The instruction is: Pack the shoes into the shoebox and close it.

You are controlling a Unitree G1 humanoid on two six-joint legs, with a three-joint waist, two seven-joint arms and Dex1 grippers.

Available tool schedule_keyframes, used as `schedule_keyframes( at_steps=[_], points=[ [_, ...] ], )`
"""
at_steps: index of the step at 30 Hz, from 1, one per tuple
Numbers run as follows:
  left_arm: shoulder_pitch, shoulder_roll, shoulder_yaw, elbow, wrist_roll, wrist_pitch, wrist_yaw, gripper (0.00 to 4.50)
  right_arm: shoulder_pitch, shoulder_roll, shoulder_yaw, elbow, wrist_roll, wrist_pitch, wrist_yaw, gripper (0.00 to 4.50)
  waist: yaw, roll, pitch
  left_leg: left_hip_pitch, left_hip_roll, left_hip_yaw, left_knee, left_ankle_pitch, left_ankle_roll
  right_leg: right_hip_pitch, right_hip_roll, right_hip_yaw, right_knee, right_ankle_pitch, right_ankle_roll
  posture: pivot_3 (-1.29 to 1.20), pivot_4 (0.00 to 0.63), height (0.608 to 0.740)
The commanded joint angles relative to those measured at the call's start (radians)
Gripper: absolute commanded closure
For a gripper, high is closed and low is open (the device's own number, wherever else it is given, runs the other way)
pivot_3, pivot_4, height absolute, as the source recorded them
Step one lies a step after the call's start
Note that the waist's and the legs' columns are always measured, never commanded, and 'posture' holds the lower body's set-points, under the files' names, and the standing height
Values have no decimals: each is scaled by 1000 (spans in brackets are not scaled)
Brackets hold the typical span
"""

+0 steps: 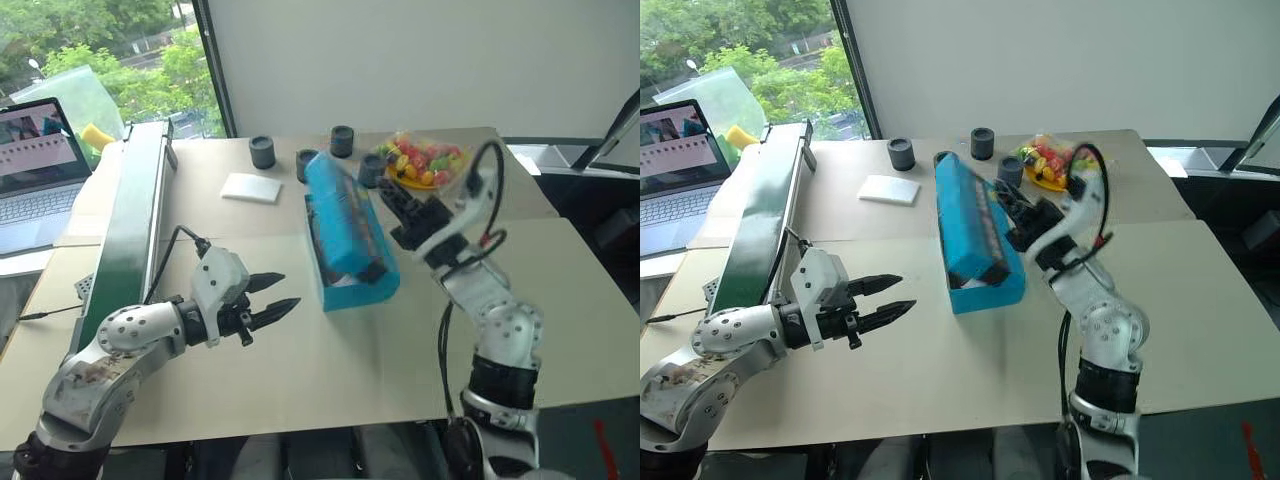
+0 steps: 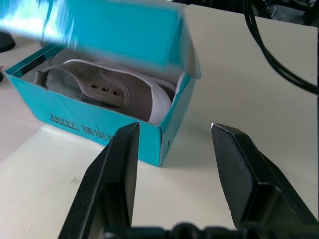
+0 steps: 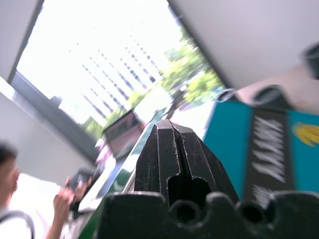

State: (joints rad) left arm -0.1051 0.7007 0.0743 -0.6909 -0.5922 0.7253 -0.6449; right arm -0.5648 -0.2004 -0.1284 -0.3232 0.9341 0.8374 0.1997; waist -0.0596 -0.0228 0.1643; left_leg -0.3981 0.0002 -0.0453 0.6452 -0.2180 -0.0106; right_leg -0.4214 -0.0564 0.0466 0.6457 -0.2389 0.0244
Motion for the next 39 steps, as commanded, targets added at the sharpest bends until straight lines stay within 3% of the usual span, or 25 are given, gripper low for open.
schedule_keyframes(
  at_steps=[1, 8, 12, 17, 28, 39],
  points=[
    [4, -5, 13, -37, -6, -7, 20, 2095, -94, -64, 152, 36, -123, 10, 95, 4471, 3, 0, 0, 0, -1, 0, 0, 0, 0, 0, -1, 0, 0, 0, 0, 0, 150, 740],
    [10, -19, 5, -54, -7, -2, 53, 2095, -285, 23, 298, 401, -373, -66, 100, 4471, 3, 0, 0, 1, 0, 0, 0, 0, 0, 0, 1, 0, 1, 1, -1, 0, 150, 740],
    [38, -24, 8, -78, -6, 1, 75, 2095, -387, 95, 301, 726, -518, -190, 67, 4471, 4, 0, 0, -1, -1, 1, 0, 0, 0, -2, -1, 0, 1, 1, -1, 0, 150, 740],
    [68, -31, 31, -119, -20, 21, 113, 2095, -423, 116, 298, 896, -594, -266, 140, 4471, 17, 0, 0, -1, -1, -1, 1, 0, 0, -2, -2, -1, 1, 1, -1, 0, 150, 740],
    [127, -35, 75, -181, -44, 52, 180, 2095, -325, 234, 361, 870, -665, -134, 206, 4471, 10, -1, -1, 3, 0, -1, 0, 0, 0, 1, -1, -1, 2, 1, -1, 0, 150, 740],
    [154, -45, 75, -212, -57, 64, 226, 2095, -365, 256, 266, 917, -688, -143, 215, 4471, 2, -1, -1, 14, 0, -1, -1, 0, 0, 13, -1, -1, 0, 1, -2, 0, 150, 740]
  ],
)
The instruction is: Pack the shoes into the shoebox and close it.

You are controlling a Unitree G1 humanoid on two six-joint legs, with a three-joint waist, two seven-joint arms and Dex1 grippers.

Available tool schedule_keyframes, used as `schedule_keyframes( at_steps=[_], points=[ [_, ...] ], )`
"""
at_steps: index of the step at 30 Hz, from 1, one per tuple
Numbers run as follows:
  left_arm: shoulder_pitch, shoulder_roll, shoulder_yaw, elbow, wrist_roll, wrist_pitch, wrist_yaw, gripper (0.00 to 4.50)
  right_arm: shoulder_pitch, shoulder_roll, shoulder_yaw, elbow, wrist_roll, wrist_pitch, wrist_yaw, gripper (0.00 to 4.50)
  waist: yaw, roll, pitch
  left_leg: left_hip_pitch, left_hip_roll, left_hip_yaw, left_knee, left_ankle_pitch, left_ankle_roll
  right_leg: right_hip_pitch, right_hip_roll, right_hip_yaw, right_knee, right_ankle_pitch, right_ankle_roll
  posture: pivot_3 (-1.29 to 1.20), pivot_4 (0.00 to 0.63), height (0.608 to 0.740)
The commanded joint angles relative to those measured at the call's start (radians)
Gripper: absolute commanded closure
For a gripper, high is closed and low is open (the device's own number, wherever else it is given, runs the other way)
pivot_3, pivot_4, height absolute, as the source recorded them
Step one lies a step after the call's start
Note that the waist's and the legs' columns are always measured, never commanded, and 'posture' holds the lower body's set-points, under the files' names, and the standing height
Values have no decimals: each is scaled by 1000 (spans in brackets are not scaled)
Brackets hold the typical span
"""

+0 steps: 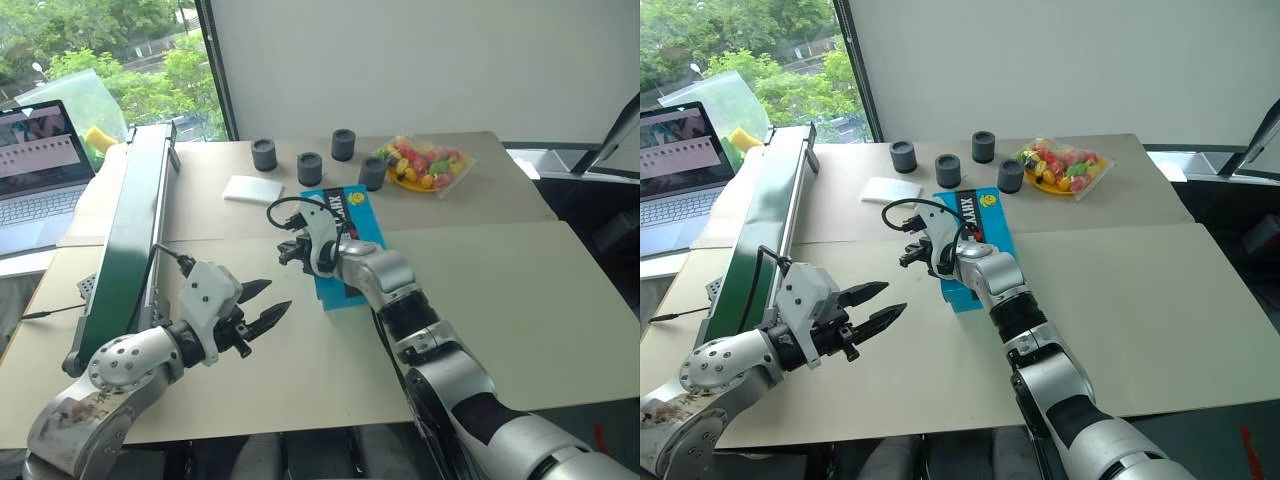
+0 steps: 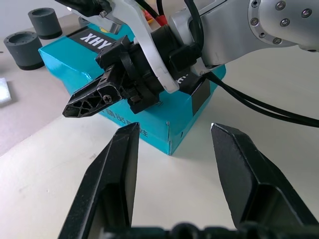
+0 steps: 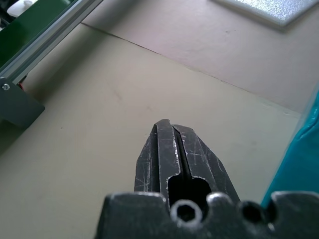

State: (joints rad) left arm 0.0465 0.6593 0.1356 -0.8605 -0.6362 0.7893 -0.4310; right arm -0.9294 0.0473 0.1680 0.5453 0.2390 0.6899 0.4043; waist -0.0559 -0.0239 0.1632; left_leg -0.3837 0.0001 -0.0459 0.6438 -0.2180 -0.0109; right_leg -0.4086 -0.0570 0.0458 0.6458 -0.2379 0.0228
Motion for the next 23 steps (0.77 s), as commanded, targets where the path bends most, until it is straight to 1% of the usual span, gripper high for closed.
schedule_keyframes(
  at_steps=[1, 6, 9, 12, 13, 17, 20, 23],
  points=[
    [2, -3, 13, -41, -13, 0, 15, 2095, -11, 2, -43, 50, 8, 1, 14, 4471, -2, 0, 0, 0, 0, 0, 0, 0, 0, 1, 0, 0, 0, 0, 0, 0, 150, 740],
    [-4, -16, 25, -18, -1, -9, 41, 2095, -90, -67, -167, 39, 56, -1, 23, 4471, -2, 0, 0, 1, 0, 0, 0, 0, 0, 1, 0, 0, 0, 0, 0, 0, 150, 740],
    [-16, -47, 49, 0, -6, -14, 76, 2095, -110, -119, -237, -29, 125, 82, 70, 4471, 7, 0, 1, -4, -1, -2, 0, 0, 0, -1, 0, -2, -3, 0, 0, 0, 150, 740],
    [-24, -86, 73, 16, 10, -24, 122, 2095, -108, -183, -323, -134, 232, 206, 109, 4471, 13, 0, 1, -9, -1, -2, 0, 0, 0, -7, -1, -2, -2, 0, 0, 0, 150, 740],
    [-24, -103, 87, 26, 19, -29, 144, 2095, -100, -214, -349, -177, 262, 251, 114, 4471, 11, 0, 1, -14, -1, -1, 0, 0, 0, -13, -1, -2, 0, 0, 0, 0, 150, 740],
    [-38, -160, 129, 61, 33, -38, 210, 2095, -61, -292, -377, -266, 282, 320, 88, 4471, 14, 0, 1, -15, -1, -1, 1, 0, 0, -14, -1, -2, 0, 0, 0, 0, 150, 740],
    [-75, -228, 192, 110, 31, -41, 292, 2095, -12, -349, -411, -330, 275, 338, 52, 4471, 15, 0, 1, -15, -1, -1, 1, 0, 0, -13, -2, -2, 0, 0, 0, 0, 150, 740],
    [-87, -252, 204, 142, 54, -24, 333, 2095, 38, -373, -393, -402, 258, 328, 32, 4471, 15, 0, 1, -15, -1, -1, 2, 0, 0, -13, -1, -2, 0, 0, 0, 0, 150, 740]
  ],
)
